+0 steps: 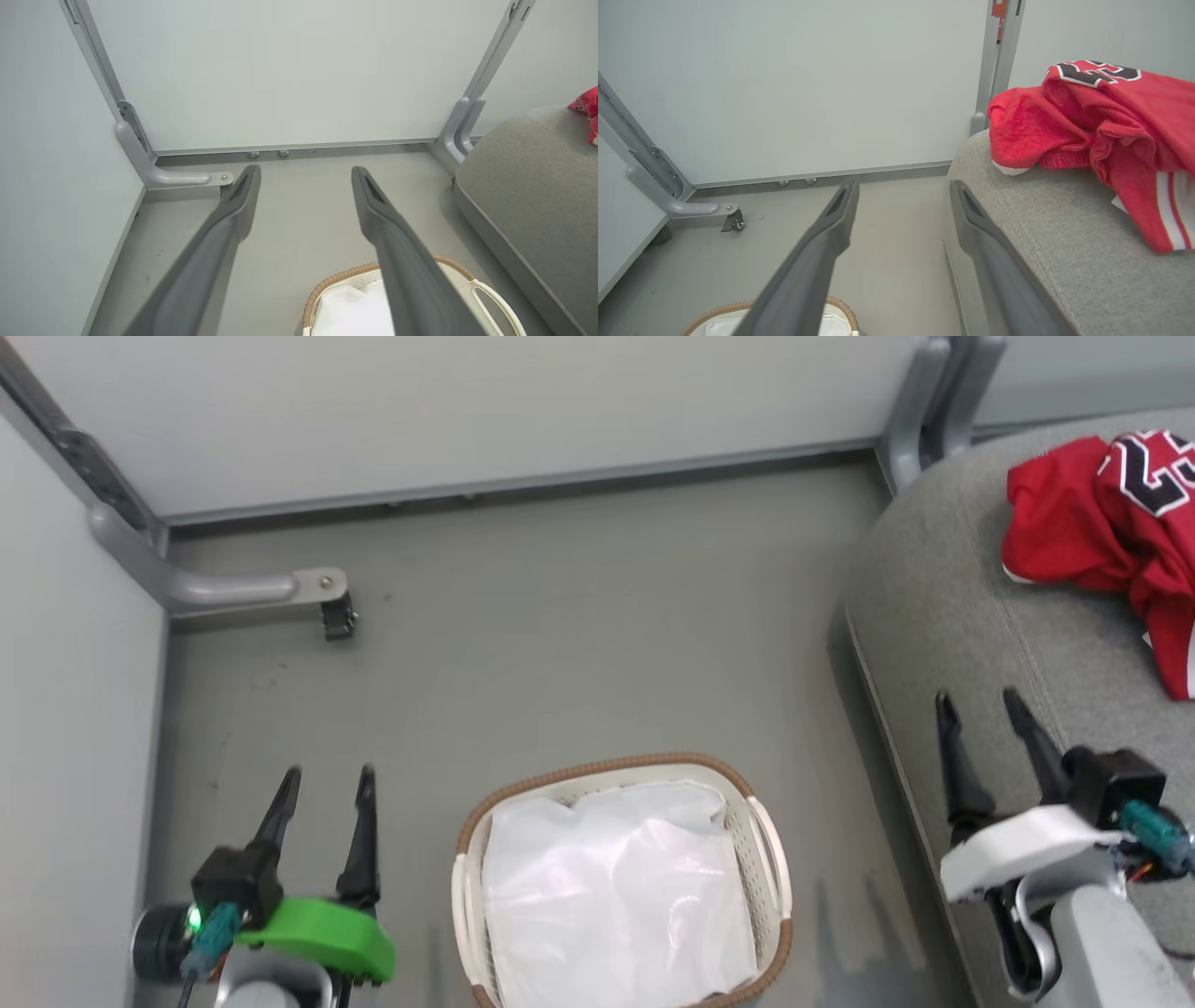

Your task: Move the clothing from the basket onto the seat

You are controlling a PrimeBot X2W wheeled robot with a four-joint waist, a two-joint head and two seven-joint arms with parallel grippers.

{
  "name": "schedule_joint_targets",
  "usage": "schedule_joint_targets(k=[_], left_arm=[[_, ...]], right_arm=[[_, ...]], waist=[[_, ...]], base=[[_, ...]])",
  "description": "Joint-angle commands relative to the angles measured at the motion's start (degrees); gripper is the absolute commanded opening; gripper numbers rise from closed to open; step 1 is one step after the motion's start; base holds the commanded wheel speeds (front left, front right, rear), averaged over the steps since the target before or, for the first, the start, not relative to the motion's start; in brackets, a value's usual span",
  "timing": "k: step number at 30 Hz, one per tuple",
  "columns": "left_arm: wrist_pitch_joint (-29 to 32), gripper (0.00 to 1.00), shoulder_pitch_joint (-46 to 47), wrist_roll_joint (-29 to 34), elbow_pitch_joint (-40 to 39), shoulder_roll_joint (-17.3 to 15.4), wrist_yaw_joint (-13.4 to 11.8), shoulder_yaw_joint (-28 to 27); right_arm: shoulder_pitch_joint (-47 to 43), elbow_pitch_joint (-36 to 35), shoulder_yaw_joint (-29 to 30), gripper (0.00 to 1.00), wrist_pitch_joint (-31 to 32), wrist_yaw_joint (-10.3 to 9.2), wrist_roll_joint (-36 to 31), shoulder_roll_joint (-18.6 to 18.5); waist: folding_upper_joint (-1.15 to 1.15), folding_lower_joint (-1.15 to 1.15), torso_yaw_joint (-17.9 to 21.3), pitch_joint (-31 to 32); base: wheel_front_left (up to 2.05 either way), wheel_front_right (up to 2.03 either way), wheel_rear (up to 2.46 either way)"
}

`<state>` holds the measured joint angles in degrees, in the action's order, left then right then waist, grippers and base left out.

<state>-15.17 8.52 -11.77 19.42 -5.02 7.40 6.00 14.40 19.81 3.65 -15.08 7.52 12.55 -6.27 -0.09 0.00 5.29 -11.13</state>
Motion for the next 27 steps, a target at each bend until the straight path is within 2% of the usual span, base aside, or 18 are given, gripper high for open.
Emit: schedule_joint_targets(k=[1,8,14,15,19,27], left_arm=[[0.04,1.0,-2.18,0.64,0.67,0.06,0.1,-1.18],[0.04,1.0,-7.07,1.84,2.23,1.4,0.1,-6.0],[0.04,1.0,-9.84,-1.0,1.8,1.88,0.11,-6.01],[0.0,0.0,-9.36,-0.78,2.0,1.96,0.0,-5.89],[0.29,0.0,-9.25,-2.0,3.45,2.24,0.0,-5.87],[2.78,0.0,-8.38,-10.79,2.48,2.22,0.01,-6.73]], right_arm=[[-2.03,0.04,-0.45,1.0,-0.12,-0.06,0.16,0.19],[-7.39,0.8,-2.53,1.0,-0.12,-0.06,-0.39,1.2],[-9.62,1.82,-3.71,1.0,-0.12,-0.06,-0.55,1.67],[-9.16,1.8,-3.77,0.0,0.0,0.0,-0.5,1.81],[-9.29,3.16,-3.64,0.0,0.36,0.0,0.25,2.29],[-9.0,2.26,-2.7,0.0,2.95,0.0,9.13,2.39]], waist=[[0.09,0.0,-3.51,4.87],[0.09,0.0,-4.09,8.4],[0.09,0.0,-3.84,9.73],[0.0,0.0,-3.61,9.34],[0.0,0.0,-3.66,9.5],[0.01,0.0,-3.77,9.6]], base=[[0.0,0.0,0.0],[0.0,0.0,0.0],[0.0,0.0,0.0],[0.0,0.0,0.0],[0.0,0.0,0.0],[0.0,0.0,0.0]])
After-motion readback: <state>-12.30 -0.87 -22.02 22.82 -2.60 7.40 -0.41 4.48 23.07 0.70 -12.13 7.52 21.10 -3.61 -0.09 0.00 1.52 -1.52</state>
